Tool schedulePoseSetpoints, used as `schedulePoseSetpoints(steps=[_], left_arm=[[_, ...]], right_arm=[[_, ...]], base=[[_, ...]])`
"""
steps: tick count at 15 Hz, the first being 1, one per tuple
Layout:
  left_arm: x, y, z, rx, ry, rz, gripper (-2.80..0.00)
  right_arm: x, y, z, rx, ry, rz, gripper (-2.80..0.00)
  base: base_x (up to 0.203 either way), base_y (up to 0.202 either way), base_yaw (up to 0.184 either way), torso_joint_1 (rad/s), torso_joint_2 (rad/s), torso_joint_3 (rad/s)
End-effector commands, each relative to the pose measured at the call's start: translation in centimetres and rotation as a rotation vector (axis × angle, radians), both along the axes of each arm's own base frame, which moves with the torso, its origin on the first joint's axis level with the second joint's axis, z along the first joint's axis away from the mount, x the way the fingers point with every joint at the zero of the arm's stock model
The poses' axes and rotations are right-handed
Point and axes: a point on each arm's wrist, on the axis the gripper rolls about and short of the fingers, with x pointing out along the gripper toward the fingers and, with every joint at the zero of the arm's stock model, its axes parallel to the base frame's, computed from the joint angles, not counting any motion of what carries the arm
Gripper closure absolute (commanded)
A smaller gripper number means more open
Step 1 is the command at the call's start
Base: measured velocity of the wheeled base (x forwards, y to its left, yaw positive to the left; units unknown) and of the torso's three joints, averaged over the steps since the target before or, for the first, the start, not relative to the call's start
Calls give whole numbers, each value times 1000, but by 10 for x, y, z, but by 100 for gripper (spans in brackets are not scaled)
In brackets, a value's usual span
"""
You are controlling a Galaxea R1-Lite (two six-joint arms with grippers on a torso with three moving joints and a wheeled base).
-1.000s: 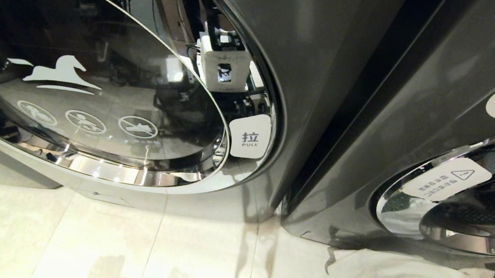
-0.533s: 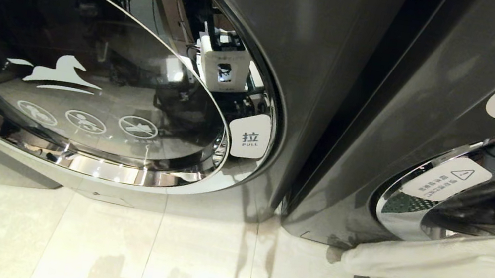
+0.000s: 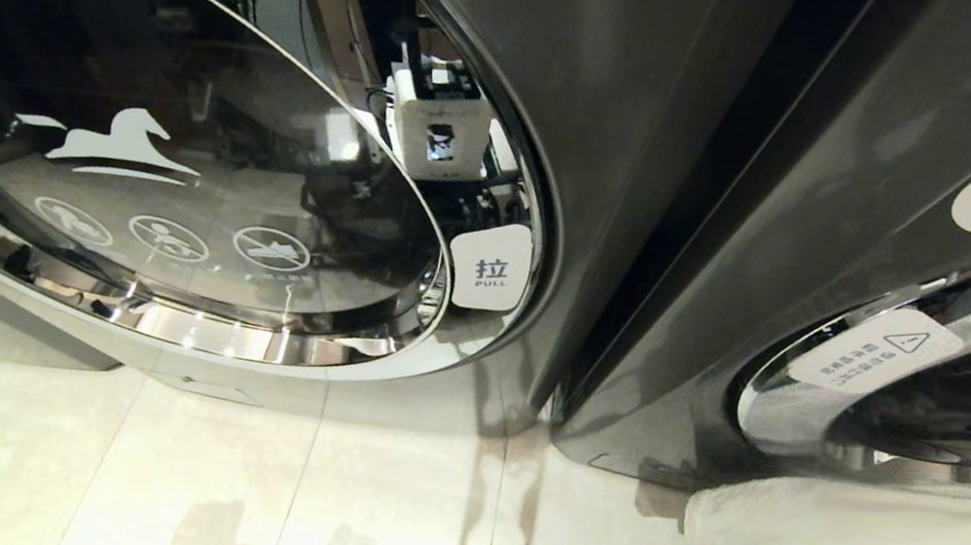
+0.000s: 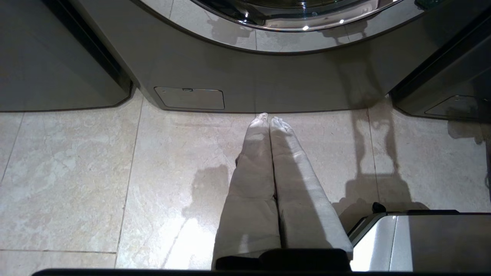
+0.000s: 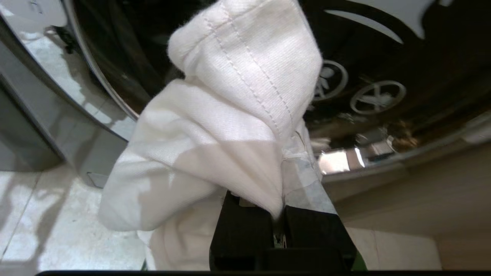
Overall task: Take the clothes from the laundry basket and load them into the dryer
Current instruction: Take the clothes out of the basket, then put the clothes in the dryer
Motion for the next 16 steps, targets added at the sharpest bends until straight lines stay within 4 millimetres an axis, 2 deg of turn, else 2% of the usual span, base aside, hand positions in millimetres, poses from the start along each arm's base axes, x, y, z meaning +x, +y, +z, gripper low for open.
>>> schedulePoseSetpoints(steps=[1, 2, 4, 7, 9, 11, 14, 16], left_arm=[[0, 0, 0, 0, -1, 0, 0], [0, 0, 0, -2, 0, 0, 0], [0, 0, 0, 0, 0, 0, 0], [0, 0, 0, 0, 0, 0, 0], [0, 0, 0, 0, 0, 0, 0], [0, 0, 0, 0, 0, 0, 0], [0, 0, 0, 0, 0, 0, 0], [0, 0, 0, 0, 0, 0, 0]], right_arm=[[-16, 4, 3, 9, -92, -81, 0], [-17, 3, -2, 38, -79, -114, 0], [-27, 5, -27, 72, -3, -111, 0], [-34, 6, -68, 175, 289, -91, 0], [-35, 8, -76, 244, 360, 20, 0], [-37, 10, -87, 209, 475, 63, 0], [-38, 10, -87, 183, 482, 95, 0], [-38, 10, -87, 174, 485, 201, 0]], base=[[0, 0, 0, 0, 0, 0], [0, 0, 0, 0, 0, 0], [0, 0, 0, 0, 0, 0], [0, 0, 0, 0, 0, 0], [0, 0, 0, 0, 0, 0], [0, 0, 0, 0, 0, 0], [0, 0, 0, 0, 0, 0], [0, 0, 0, 0, 0, 0]])
